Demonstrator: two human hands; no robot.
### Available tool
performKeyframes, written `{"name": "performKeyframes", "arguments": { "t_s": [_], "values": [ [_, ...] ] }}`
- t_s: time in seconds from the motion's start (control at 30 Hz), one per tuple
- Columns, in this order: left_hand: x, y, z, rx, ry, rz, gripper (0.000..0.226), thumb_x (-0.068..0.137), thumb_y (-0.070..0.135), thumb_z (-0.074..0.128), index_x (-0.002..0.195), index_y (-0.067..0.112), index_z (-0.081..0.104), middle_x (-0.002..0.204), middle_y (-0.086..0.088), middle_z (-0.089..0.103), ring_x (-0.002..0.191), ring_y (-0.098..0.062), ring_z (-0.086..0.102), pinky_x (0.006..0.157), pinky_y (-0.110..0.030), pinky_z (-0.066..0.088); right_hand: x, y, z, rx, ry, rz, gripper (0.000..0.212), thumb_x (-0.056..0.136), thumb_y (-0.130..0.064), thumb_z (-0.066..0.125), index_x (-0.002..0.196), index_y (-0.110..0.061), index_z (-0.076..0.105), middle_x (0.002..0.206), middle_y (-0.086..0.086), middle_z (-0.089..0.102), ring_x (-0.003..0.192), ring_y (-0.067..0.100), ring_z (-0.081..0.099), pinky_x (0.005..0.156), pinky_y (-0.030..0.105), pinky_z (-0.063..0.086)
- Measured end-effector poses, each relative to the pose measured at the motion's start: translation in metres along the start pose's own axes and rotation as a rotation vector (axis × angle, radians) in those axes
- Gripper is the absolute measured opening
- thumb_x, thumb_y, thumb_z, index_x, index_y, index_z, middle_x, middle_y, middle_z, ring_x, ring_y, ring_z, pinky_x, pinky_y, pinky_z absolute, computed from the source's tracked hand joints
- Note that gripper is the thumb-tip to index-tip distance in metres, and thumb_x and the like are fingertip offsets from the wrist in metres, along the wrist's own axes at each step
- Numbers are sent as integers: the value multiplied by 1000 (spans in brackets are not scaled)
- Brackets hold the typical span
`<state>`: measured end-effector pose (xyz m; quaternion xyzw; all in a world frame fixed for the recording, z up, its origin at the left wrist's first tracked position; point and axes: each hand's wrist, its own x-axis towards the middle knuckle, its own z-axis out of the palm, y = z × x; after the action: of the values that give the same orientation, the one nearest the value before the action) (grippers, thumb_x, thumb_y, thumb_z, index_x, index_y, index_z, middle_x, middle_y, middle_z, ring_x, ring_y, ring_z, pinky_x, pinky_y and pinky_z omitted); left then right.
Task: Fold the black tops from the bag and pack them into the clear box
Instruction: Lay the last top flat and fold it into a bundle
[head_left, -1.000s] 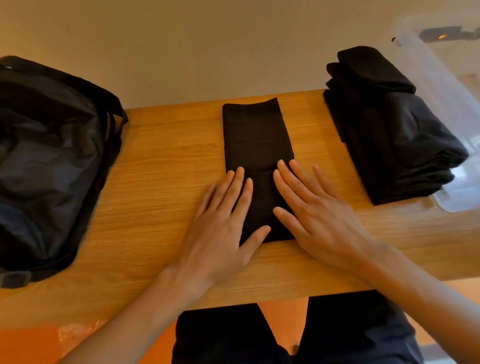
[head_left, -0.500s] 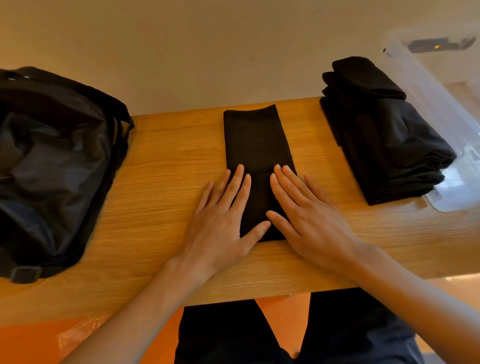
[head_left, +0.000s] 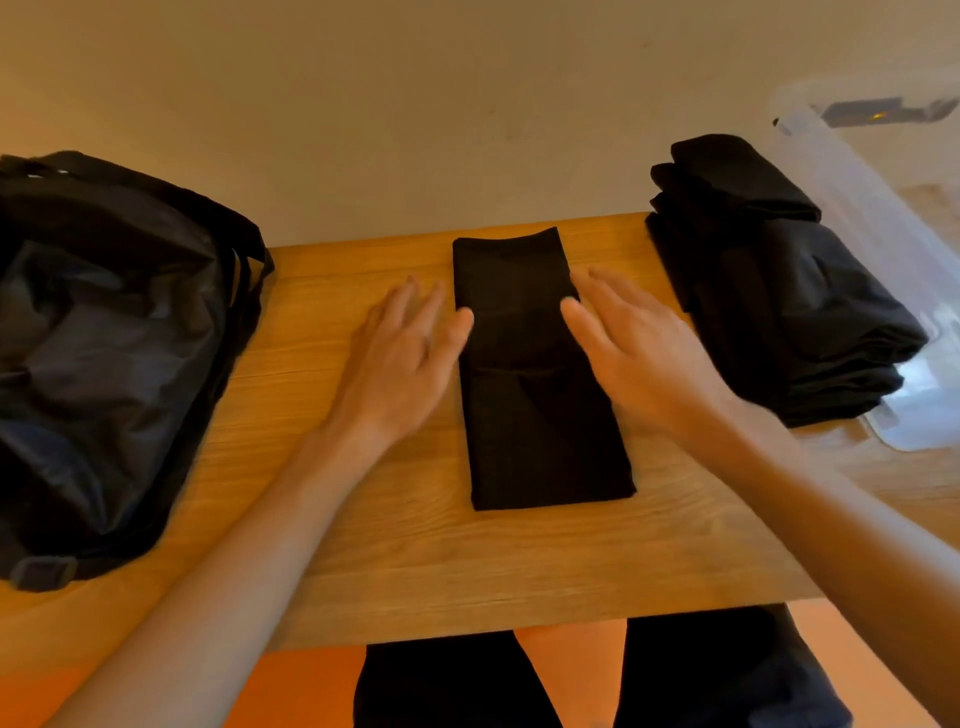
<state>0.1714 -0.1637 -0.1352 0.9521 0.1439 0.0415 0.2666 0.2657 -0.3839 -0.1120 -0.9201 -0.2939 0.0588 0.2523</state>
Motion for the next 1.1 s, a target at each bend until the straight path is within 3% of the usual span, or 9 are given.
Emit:
{"name": "performKeyframes", "arguments": {
  "t_s": [0.1,0.17,0.23,0.27,0.47,0.67,0.83,0.97,1.1],
  "values": [
    [50,-5,1,-84,142,-64,58,107,55,35,146,15,52,148,-5,48,140,-22,41,108,-29,33,54,-1,-4,132,16,116,51,108,-42,44,150,-13,45,140,7,59,129,23,55,100,34,45],
    [78,-5,3,-64,174,-97,47,106,49,44,130,14,63,131,-5,58,125,-22,51,98,-29,42,87,1,0,151,-19,218,42,106,-41,50,128,-7,61,113,8,68,104,22,65,85,35,51],
    [104,-2,5,-63,157,-131,41,103,50,52,119,16,66,120,-3,60,114,-21,57,94,-33,50,118,7,4,200,-35,300,40,103,-45,55,84,-11,63,73,4,58,65,16,57,64,34,47],
    [111,0,6,-70,141,-143,39,100,51,56,116,17,65,115,-1,62,109,-20,59,91,-36,53,126,8,5,222,-37,337,42,101,-48,58,78,-12,58,66,1,50,57,14,49,56,30,42],
    [140,14,-2,-209,-16,-248,19,95,29,71,99,15,60,90,4,59,94,-18,61,69,-30,43,162,9,8,233,-90,409,45,93,-35,73,121,0,62,111,12,64,105,27,64,65,30,44],
    [132,11,-18,-591,-33,-243,25,85,7,81,103,13,65,100,-7,74,96,-17,71,76,-25,55,166,10,0,368,-123,438,55,84,-32,83,125,-2,62,112,8,62,105,22,57,62,27,39],
    [130,7,-22,-664,-73,-228,22,85,4,79,97,14,64,98,-11,76,95,-24,74,87,-38,59,170,3,-8,232,-317,419,65,82,-34,83,134,-2,59,132,12,62,125,30,55,88,36,43],
    [128,9,-21,-707,-78,-217,23,87,6,78,102,12,62,96,-9,78,90,-20,75,74,-32,59,166,3,-9,286,-286,384,42,87,-27,79,120,-4,66,119,7,64,117,25,57,79,28,43],
    [132,9,-21,-655,-65,-218,30,87,2,77,112,14,63,101,-5,77,92,-18,75,67,-23,58,165,5,-12,431,-258,385,27,87,-16,79,111,-11,69,95,-3,61,89,10,55,64,22,39]
  ]
}}
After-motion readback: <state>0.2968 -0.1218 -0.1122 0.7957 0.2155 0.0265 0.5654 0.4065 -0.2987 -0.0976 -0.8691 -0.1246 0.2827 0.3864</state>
